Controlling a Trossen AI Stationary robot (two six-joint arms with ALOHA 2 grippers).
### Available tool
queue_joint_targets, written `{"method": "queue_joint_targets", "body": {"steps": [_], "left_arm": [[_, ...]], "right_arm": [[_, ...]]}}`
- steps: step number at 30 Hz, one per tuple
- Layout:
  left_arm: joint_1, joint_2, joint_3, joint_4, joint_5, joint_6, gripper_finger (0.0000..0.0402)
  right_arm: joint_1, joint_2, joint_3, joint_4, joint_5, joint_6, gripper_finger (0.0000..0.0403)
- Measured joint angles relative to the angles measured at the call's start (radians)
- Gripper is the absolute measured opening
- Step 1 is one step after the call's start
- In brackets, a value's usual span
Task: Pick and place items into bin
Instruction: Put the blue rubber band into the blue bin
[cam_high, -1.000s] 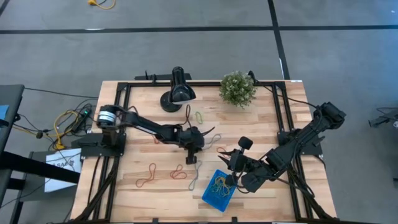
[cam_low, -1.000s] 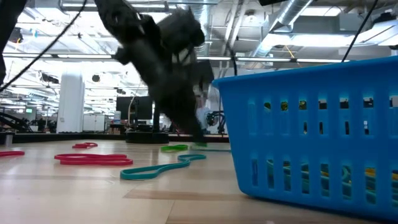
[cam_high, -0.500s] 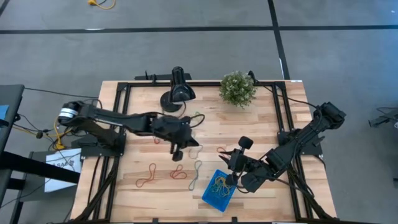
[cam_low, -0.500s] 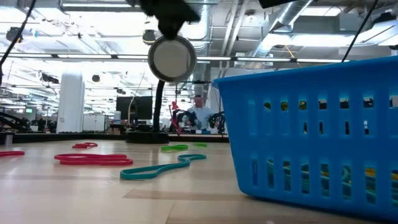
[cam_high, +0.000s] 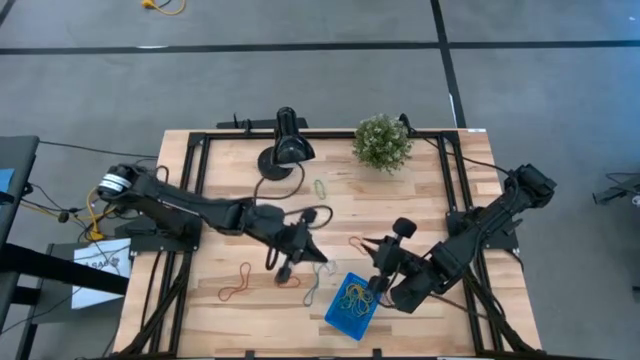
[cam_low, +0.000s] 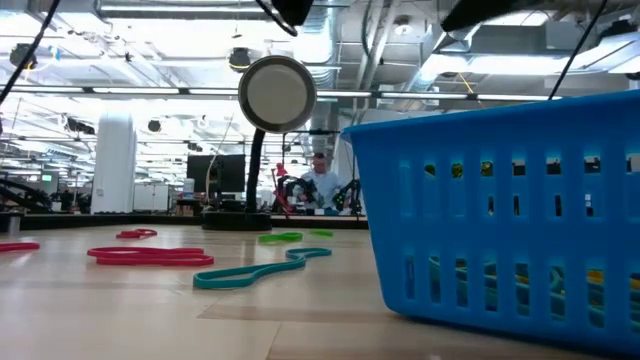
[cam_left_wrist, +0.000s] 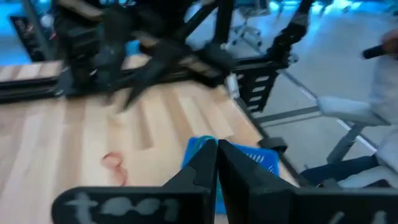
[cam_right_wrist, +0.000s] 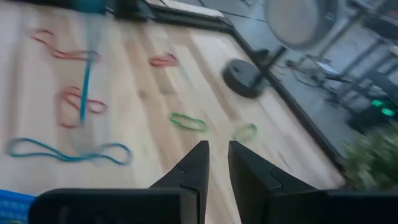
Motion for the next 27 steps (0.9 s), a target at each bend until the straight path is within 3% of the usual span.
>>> {"method": "queue_joint_targets", "body": {"steps": [6, 10, 19, 27], "left_arm": [[-0.043, 0.130, 0.034, 0.129, 0.021, -0.020, 0.0000], [-0.061, 0.254, 0.103, 0.181, 0.020, -0.024, 0.0000], [-0.069, 0.425, 0.204, 0.135, 0.038, -0.094, 0.0000], [-0.075, 0.433, 0.204, 0.062, 0.036, -0.130, 0.0000]], "right_arm": [[0.014, 0.000, 0.000, -0.269, -0.009, 0.331, 0.0054], [0.021, 0.000, 0.000, -0.358, -0.035, 0.465, 0.0054], [0.074, 0.000, 0.000, -0.370, -0.084, 0.495, 0.0054], [0.094, 0.000, 0.000, -0.365, -0.084, 0.495, 0.0054]]}}
